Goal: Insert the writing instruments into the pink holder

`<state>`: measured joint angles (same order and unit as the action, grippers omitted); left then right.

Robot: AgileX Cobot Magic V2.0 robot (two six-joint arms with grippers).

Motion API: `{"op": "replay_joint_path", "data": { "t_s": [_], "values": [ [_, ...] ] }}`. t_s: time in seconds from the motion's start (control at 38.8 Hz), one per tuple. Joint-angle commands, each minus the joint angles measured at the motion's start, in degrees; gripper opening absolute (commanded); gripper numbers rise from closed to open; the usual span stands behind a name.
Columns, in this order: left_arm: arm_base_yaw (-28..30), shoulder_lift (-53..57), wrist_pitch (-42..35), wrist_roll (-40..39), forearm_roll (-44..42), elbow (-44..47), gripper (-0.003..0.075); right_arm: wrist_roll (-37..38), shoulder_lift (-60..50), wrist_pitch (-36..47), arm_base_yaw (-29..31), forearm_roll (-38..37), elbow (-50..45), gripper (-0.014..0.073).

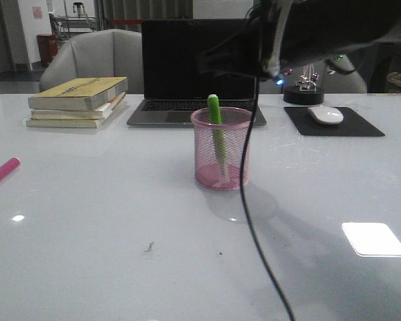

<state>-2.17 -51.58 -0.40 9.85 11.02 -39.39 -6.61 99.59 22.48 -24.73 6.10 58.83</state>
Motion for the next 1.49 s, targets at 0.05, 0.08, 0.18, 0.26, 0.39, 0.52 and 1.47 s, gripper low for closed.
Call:
{"op": "replay_joint_path", "data": {
  "t_s": [0.05, 0.08, 0.18, 0.26, 0.39, 0.52, 1.47],
  "values": [
    [-0.19, 0.33, -4.97, -0.13, 0.48, -2.15, 0.0458, -4.73, -11.97, -0.13, 5.83, 1.45, 1.42, 0.0320],
    [-0.19, 0.33, -5.09, -0.13, 0.48, -2.15, 0.0458, -4.74, -13.58, -1.10, 7.10, 1.45, 1.42, 0.0320],
    [-0.19, 0.33, -6.15, -0.13, 0.48, -2.15, 0.0458, -4.74, -20.17, -9.52, 13.06, 1.45, 1.42, 0.0320],
    [-0.19, 0.33, -7.15, -0.13, 0.48, -2.15, 0.0458, -4.74, -24.58, -17.78, 17.51, 1.39, 1.42, 0.0320],
    [-0.19, 0.45, -7.71, -0.13, 0.48, -2.15, 0.0458, -4.80, -32.74, -28.77, 22.92, -0.84, 1.42, 0.0320],
    [-0.19, 0.45, -7.71, -0.13, 0.48, -2.15, 0.0458, -4.80, -41.02, -36.12, 23.68, -4.78, 1.31, 0.0320],
    [-0.19, 7.29, -2.89, -0.13, 0.39, -2.15, 0.0458, 1.15, -58.76, -38.07, 31.62, -4.91, -19.51, 0.0319]
  ]
}}
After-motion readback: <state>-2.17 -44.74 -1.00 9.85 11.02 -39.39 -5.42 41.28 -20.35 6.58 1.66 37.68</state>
